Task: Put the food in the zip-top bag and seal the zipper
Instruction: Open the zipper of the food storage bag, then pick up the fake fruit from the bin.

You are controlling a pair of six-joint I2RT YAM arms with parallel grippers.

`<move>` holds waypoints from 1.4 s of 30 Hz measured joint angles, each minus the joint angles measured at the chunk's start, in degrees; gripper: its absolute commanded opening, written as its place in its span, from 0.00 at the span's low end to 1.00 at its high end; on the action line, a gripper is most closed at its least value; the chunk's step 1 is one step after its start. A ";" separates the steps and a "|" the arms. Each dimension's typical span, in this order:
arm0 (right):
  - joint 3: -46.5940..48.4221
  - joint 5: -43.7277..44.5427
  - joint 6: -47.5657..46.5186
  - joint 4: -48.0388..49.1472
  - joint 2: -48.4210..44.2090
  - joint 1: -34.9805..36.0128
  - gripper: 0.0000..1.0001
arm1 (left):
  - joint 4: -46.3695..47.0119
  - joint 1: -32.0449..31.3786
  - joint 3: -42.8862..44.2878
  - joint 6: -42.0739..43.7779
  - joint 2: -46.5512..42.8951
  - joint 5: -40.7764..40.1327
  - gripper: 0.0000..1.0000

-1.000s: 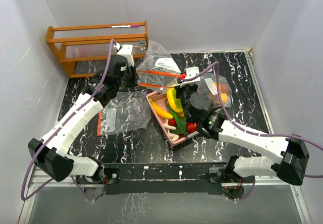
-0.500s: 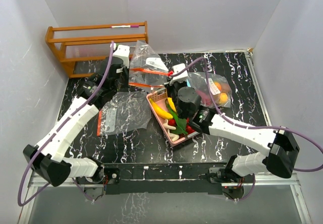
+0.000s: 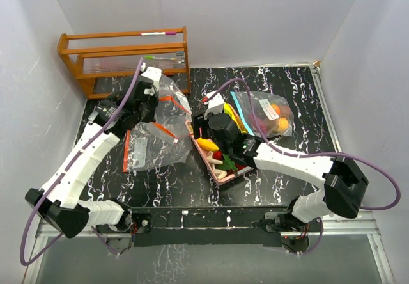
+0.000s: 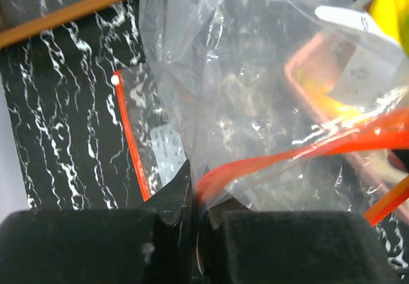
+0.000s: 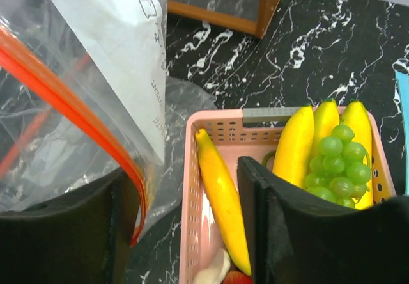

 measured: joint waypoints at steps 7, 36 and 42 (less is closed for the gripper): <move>-1.88 -1.55 2.78 -1.38 -1.81 -0.33 0.92 | -2.12 0.31 -5.55 -0.48 3.21 2.80 0.00; 3.87 -22.58 -0.33 -20.11 -2.08 -25.64 0.82 | 4.81 0.31 -11.67 -1.77 6.60 10.51 0.00; 4.11 -28.35 -0.07 -21.77 3.74 -25.68 0.80 | 5.57 0.31 -11.67 -1.84 6.60 11.32 0.00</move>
